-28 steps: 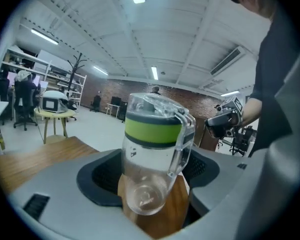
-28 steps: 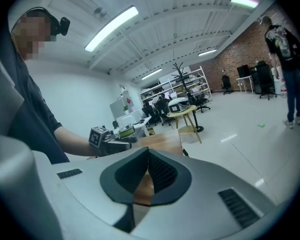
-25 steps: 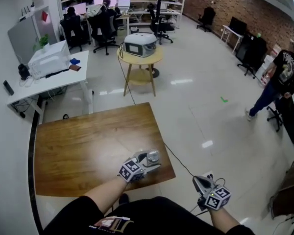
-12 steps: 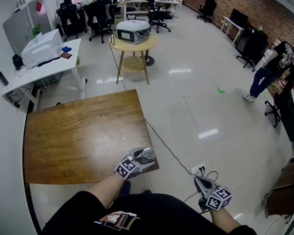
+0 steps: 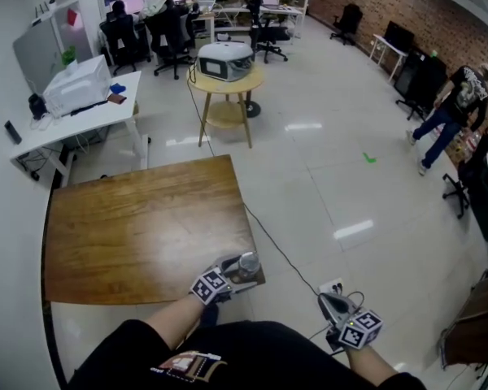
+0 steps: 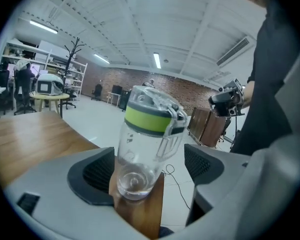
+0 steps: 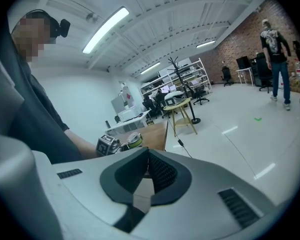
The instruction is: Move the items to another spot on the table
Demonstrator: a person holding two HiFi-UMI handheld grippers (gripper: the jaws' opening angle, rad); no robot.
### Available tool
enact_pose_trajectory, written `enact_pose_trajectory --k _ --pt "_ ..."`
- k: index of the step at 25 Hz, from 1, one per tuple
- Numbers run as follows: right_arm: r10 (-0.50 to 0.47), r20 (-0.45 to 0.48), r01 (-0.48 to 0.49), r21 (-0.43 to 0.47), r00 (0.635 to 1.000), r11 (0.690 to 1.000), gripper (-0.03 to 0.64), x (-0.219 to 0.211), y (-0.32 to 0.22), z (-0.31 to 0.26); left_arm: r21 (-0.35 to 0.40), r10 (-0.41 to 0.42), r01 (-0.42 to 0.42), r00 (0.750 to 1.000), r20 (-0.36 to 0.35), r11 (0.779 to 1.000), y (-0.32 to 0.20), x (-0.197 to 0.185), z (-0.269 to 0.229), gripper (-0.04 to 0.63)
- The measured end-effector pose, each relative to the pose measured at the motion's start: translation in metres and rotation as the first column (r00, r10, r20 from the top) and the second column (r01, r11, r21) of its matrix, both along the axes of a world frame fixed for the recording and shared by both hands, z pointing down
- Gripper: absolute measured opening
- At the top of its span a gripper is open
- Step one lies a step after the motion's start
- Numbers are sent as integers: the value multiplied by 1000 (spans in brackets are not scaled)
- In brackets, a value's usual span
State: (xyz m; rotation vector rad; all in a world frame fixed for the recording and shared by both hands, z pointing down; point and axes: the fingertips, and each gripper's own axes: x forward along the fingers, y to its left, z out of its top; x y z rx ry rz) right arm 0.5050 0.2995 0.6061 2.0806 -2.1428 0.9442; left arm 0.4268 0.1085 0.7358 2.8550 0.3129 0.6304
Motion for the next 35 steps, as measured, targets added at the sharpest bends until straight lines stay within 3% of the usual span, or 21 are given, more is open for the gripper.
enact_pose_trajectory --k 5,8,11,13,17,19,23,25,27,32,35 --pt "-53 14 53 46 998 998 -8 -20 -15 0 2 -22 22 996 89 1000 0 -57 9 423" --pt "-88 47 84 89 995 993 -8 -40 -34 7 -81 -84 94 990 114 992 -6 -110 -3 423" --pt "-140 92 125 154 986 980 -8 -74 -72 3 -191 -209 212 977 37 958 -36 -164 -46 405" --pt "-191 106 168 194 976 967 -8 -108 -97 -9 -226 -271 258 962 -27 939 -56 -198 -75 278" --pt "-281 116 245 255 953 935 -8 -183 -148 -31 -254 -360 312 917 -174 916 -108 -271 -119 149" --pt "-302 123 258 285 945 923 -9 -222 -180 -41 -280 -378 307 891 -251 910 -135 -311 -139 109" --pt "-308 163 247 311 938 918 -9 -314 -251 -47 -341 -350 220 854 -386 914 -174 -404 -169 -8" --pt "-339 190 269 319 921 909 -9 -369 -284 -53 -337 -308 174 862 -402 925 -192 -450 -179 -8" --pt "-405 151 346 309 902 886 -9 -415 -308 -61 -325 -284 155 871 -400 933 -203 -482 -186 -8" --pt "-526 119 464 337 842 819 -11 -466 -340 -85 -388 -334 166 844 -420 907 -206 -513 -200 -8" --pt "-596 85 537 347 798 769 -11 -482 -340 -86 -397 -368 207 845 -388 894 -197 -520 -203 -8"
